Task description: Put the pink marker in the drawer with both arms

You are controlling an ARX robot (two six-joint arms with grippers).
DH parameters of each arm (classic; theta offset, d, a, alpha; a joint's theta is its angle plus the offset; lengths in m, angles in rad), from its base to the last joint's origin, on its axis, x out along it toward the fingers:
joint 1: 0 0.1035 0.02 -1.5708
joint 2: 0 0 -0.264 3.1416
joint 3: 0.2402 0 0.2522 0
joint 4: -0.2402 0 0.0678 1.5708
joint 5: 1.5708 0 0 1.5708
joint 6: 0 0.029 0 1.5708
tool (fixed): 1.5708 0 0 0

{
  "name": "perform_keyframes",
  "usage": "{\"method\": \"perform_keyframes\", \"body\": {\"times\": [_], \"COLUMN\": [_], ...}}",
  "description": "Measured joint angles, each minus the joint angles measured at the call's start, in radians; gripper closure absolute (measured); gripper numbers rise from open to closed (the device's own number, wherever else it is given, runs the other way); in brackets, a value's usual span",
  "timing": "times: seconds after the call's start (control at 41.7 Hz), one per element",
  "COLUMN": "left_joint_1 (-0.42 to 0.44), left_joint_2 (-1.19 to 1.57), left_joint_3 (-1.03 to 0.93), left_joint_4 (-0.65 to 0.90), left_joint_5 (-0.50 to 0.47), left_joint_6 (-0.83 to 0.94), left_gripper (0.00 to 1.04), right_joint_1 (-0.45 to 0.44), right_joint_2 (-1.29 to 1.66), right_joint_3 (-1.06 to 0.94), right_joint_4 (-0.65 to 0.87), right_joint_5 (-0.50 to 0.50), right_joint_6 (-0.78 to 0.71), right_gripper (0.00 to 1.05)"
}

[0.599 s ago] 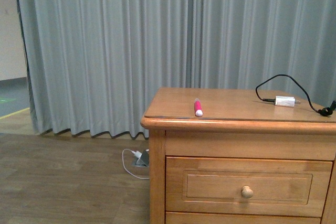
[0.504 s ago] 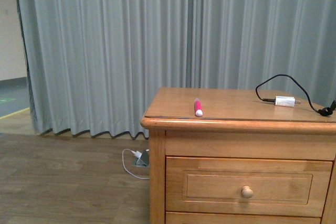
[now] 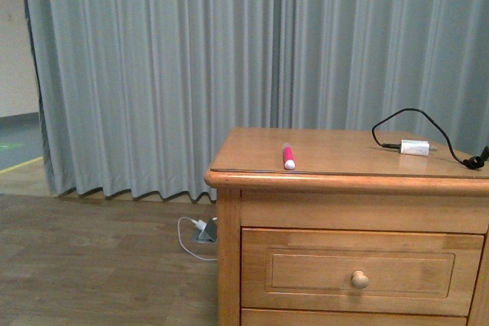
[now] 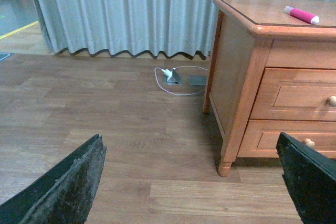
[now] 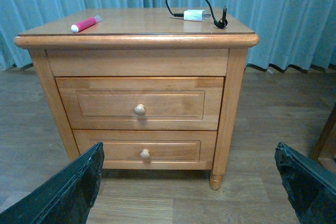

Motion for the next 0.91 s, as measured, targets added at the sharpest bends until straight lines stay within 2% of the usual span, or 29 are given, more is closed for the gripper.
{"method": "perform_keyframes", "body": {"times": [0.504,0.599,0.647,0.791,0.911], "left_joint_1": [0.0,0.0,0.0,0.0,0.0], "left_joint_2": [0.0,0.0,0.0,0.0,0.0], "left_joint_3": [0.0,0.0,0.0,0.0,0.0], "left_joint_4": [0.0,0.0,0.0,0.0,0.0], "left_joint_5": [0.0,0.0,0.0,0.0,0.0], "left_joint_6": [0.0,0.0,0.0,0.0,0.0], "left_gripper": [0.06,0.06,0.06,0.06,0.06], "right_joint_1": [0.0,0.003,0.005,0.024,0.047], "right_joint_2": [0.004,0.153,0.229,0.402,0.656], "right_joint_3": [0.001,0.1,0.115,0.138,0.212], "right_joint_4": [-0.005,-0.241,-0.266,-0.157,0.064], "right_joint_5": [0.003,0.031,0.028,0.019,0.016], "right_joint_6": [0.005,0.078,0.1,0.1,0.095], "right_gripper": [0.08,0.08,0.08,0.08,0.08]}}
